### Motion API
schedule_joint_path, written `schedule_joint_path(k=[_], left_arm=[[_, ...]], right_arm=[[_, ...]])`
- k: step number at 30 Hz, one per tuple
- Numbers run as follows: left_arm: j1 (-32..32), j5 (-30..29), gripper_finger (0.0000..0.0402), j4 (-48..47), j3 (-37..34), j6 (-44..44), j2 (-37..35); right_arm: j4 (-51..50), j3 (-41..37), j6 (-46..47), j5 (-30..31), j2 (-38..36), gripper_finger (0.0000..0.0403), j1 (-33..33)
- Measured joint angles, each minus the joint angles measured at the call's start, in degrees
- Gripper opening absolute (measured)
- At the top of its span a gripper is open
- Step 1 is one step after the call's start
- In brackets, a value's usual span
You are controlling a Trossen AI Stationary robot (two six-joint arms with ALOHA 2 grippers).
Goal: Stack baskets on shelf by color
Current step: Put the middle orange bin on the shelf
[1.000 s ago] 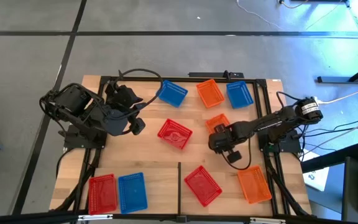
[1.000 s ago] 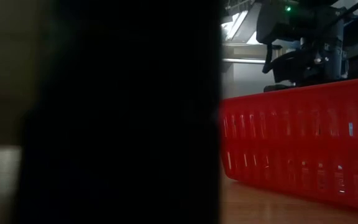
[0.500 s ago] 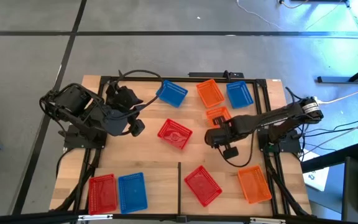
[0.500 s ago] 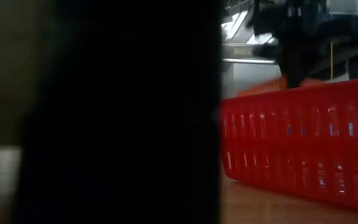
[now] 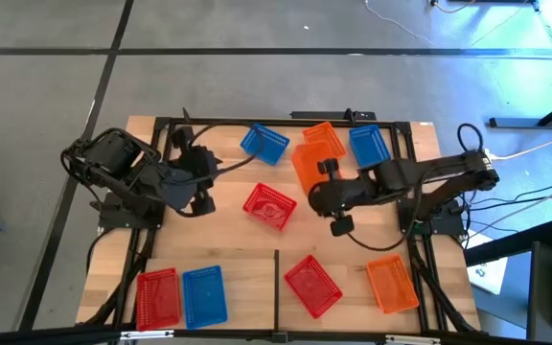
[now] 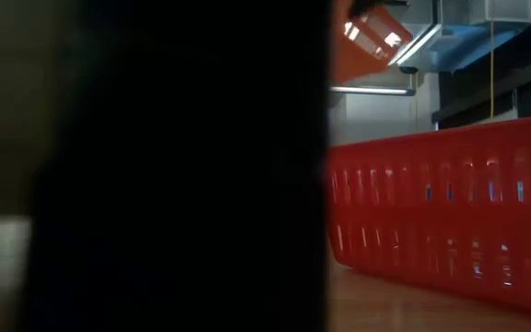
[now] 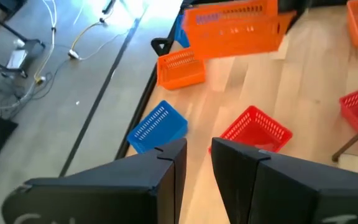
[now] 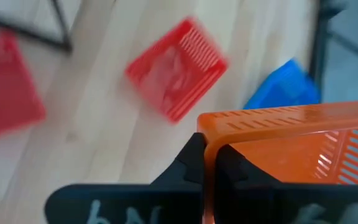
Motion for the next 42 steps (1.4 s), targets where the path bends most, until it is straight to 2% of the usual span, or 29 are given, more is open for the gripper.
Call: schedule_joint_path(k=[7, 11, 17, 23, 30, 33, 37, 42], left_arm=[[0.0, 0.03, 0.0068, 0.0, 0.0, -0.36, 0.0], [0.0, 2.41, 0.0068, 0.02, 0.0, -3.27, 0.0], [-2.49, 3.42, 0.0068, 0.01, 0.0, -7.81, -0.76], [-6.69, 3.68, 0.0068, 0.01, 0.02, -8.57, -1.77], [-13.14, 3.7, 0.0068, 0.0, 0.02, -10.02, -5.2], [-15.42, 3.63, 0.0068, 0.0, 0.02, -11.0, -6.56], [-17.5, 5.89, 0.0068, -0.01, 0.02, -7.41, -8.25], [-18.16, 8.36, 0.0068, 0.0, 0.02, 0.23, -9.75]], right_arm=[[7.25, 5.63, -3.58, 1.74, 0.07, 0.0, 0.02], [9.8, 9.22, -4.81, 1.34, 2.33, 0.0, 0.15], [9.91, 19.13, -1.89, -4.74, 9.34, 0.0, 1.47], [9.77, 28.91, -2.7, -10.83, 17.09, 0.0, 3.47], [11.23, 39.16, 14.38, -10.83, 25.55, 0.0, 3.72], [15.03, 40.68, 17.43, -13.3, 28.49, 0.0, 4.07], [15.53, 40.87, 10.77, -15.36, 30.34, 0.0, 5.33], [5.3, 40.87, -2.03, -13.62, 31.12, 0.0, 6.0]])
